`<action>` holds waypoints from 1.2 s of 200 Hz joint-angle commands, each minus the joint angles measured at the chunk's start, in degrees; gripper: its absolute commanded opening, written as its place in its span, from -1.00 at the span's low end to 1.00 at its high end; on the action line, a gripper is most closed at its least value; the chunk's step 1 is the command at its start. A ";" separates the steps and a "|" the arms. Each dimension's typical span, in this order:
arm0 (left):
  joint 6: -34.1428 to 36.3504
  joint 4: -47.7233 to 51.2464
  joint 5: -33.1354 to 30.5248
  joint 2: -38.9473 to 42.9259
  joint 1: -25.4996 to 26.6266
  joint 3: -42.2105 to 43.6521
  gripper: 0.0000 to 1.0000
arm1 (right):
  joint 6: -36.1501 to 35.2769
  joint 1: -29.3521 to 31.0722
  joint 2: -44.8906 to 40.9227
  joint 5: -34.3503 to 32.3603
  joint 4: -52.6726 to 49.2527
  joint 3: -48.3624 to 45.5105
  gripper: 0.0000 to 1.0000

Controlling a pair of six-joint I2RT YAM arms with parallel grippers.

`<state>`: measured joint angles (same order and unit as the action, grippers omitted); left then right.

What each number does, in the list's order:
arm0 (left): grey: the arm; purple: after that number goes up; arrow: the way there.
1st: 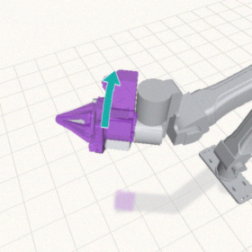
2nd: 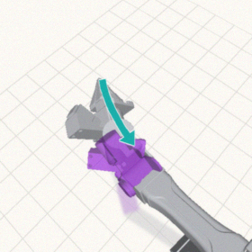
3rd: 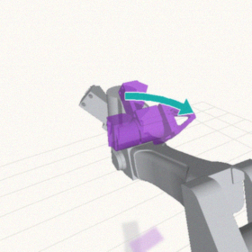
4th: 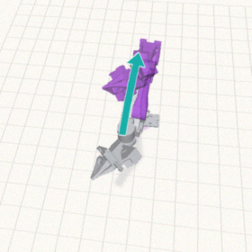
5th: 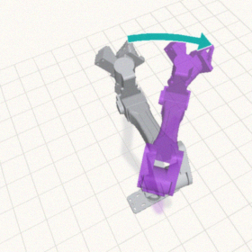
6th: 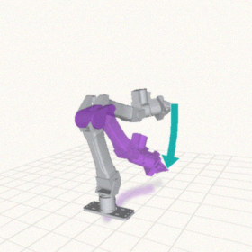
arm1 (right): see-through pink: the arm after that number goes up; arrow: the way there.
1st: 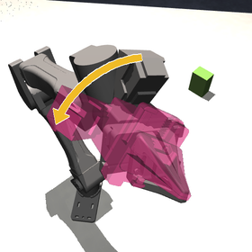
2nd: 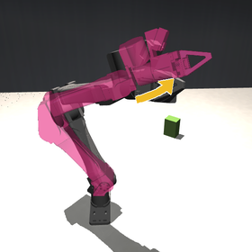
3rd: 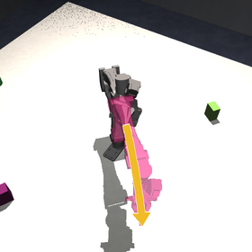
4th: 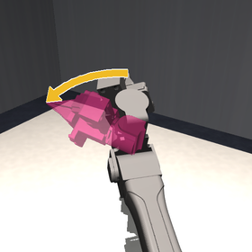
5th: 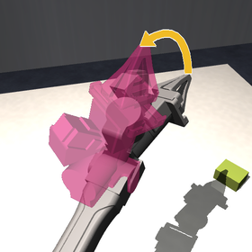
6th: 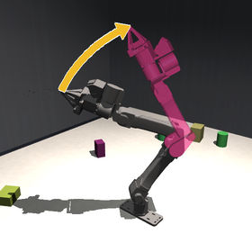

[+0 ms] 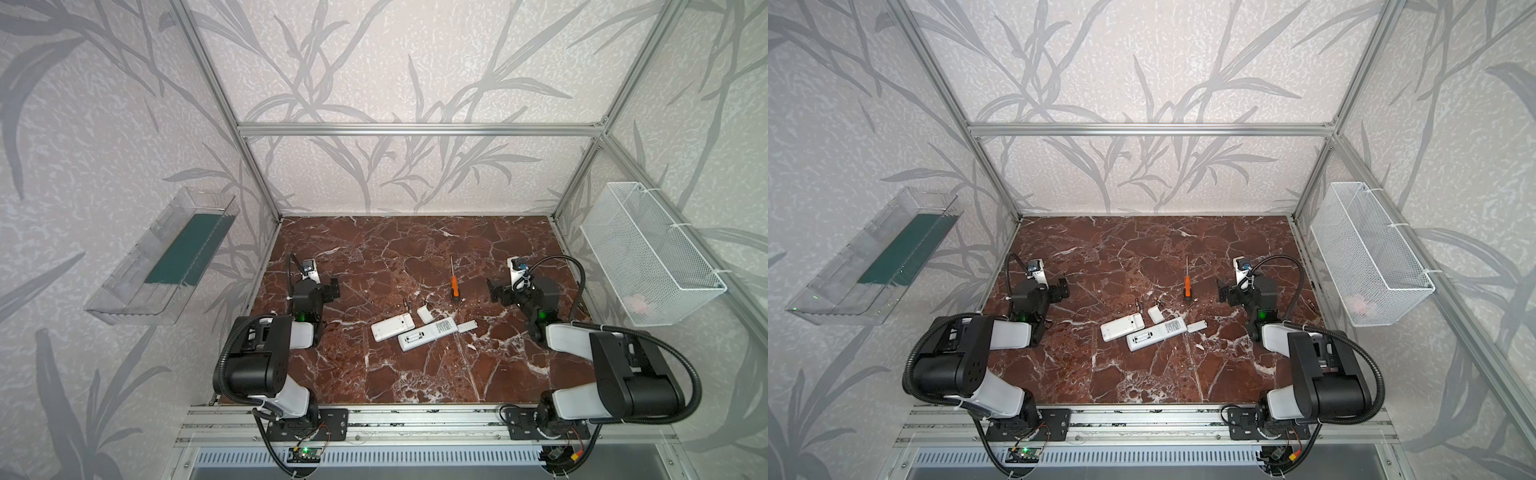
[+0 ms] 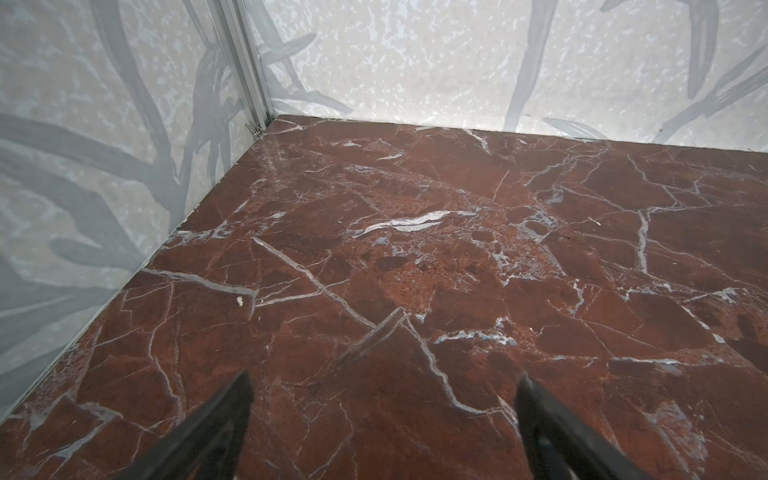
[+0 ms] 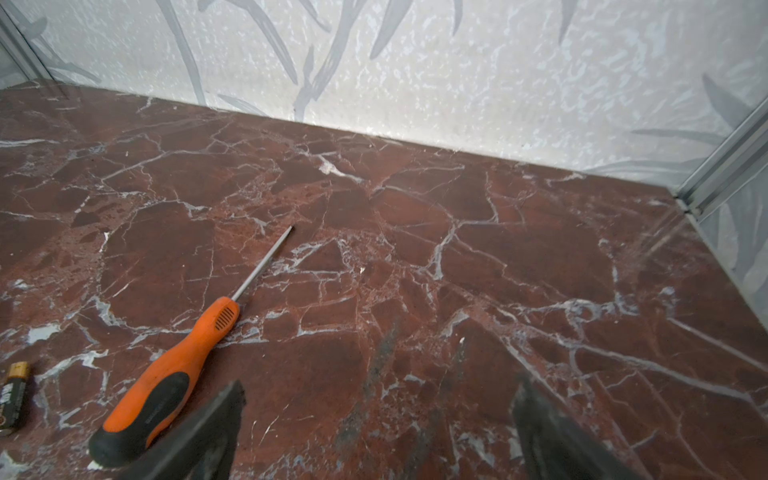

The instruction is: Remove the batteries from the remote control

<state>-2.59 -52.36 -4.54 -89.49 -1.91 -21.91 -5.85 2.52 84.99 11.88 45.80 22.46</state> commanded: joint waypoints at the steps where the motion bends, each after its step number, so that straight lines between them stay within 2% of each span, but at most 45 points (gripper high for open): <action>1: 0.57 -1.87 -0.21 -0.32 0.02 0.38 0.98 | 0.24 -0.06 3.43 -0.96 4.41 -0.18 0.98; 189: 0.57 -1.93 -0.20 -0.37 -0.06 0.37 0.98 | -0.09 0.90 3.34 -2.88 3.36 0.53 0.98; 199: 0.58 -1.87 -0.21 -0.28 -0.08 0.38 0.98 | 0.06 0.90 1.58 -2.27 6.26 -0.60 0.99; 219: 0.60 -1.89 -0.20 -0.33 0.01 0.35 0.98 | -0.28 0.90 -6.60 -3.33 -2.70 -0.65 0.98; 240: 0.57 -1.87 -0.14 -0.29 -0.01 0.38 0.98 | 0.09 0.82 -2.69 -3.85 0.22 -1.03 0.98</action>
<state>-2.57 -52.36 -4.56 -89.49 -1.89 -21.89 -5.82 3.11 80.60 9.23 45.01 21.58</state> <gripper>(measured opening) 0.991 0.991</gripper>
